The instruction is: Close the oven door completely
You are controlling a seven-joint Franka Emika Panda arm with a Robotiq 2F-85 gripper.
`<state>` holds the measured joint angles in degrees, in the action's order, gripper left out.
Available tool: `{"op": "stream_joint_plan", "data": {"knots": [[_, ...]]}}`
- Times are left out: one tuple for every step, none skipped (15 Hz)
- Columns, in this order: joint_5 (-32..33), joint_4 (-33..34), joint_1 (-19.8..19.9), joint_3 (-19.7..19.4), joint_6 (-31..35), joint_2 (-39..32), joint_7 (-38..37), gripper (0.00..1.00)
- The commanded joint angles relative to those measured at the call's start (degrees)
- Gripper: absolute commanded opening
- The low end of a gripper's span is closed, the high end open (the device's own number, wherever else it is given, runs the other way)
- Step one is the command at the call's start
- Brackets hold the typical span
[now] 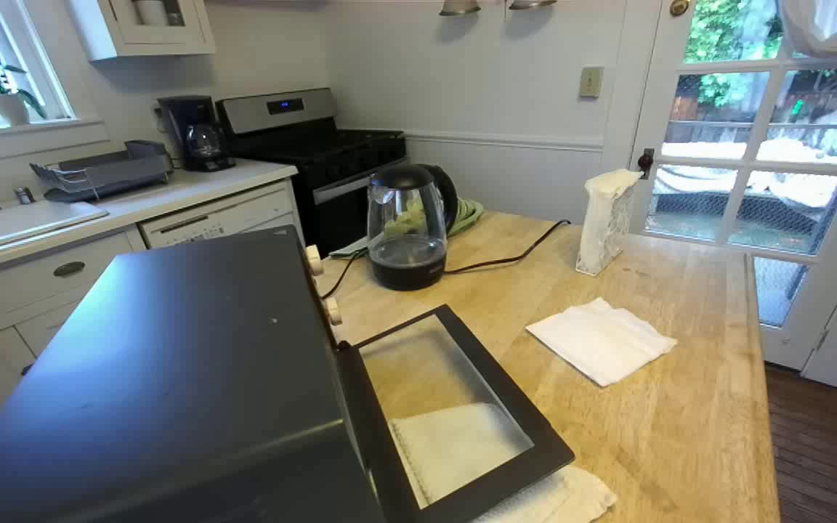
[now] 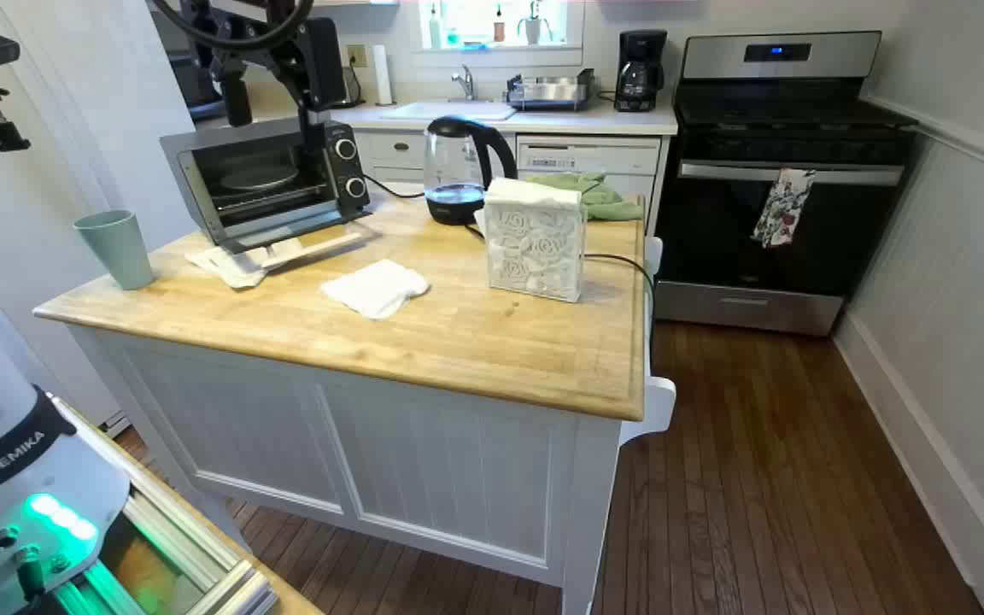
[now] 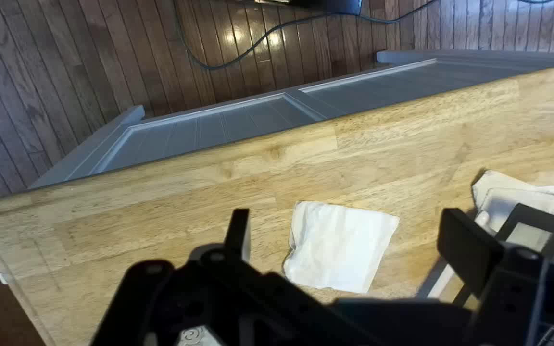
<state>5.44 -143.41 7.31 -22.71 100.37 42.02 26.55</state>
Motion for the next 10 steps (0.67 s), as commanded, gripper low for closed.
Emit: {"op": "stream_joint_plan", "data": {"knots": [[-0.38, 0.08, 0.63, 0.51, -0.06, -0.2, 0.35, 1.0], [-0.38, 0.08, 0.63, 0.51, -0.06, -0.2, 0.35, 1.0], [-0.38, 0.08, 0.63, 0.52, -0.06, -0.2, 0.35, 1.0], [-0.38, 0.08, 0.63, 0.52, -0.06, -0.2, 0.35, 1.0], [-0.38, 0.08, 0.63, 0.52, -0.06, -0.2, 0.35, 1.0], [-0.38, 0.08, 0.63, 0.52, -0.06, -0.2, 0.35, 1.0], [-0.38, 0.08, 0.63, 0.52, -0.06, -0.2, 0.35, 1.0], [-0.38, 0.08, 0.63, 0.52, -0.06, -0.2, 0.35, 1.0], [-0.38, 0.08, 0.63, 0.52, -0.06, -0.2, 0.35, 1.0], [-1.17, -1.24, 0.37, 1.21, 1.09, -0.29, -1.06, 1.0]]}}
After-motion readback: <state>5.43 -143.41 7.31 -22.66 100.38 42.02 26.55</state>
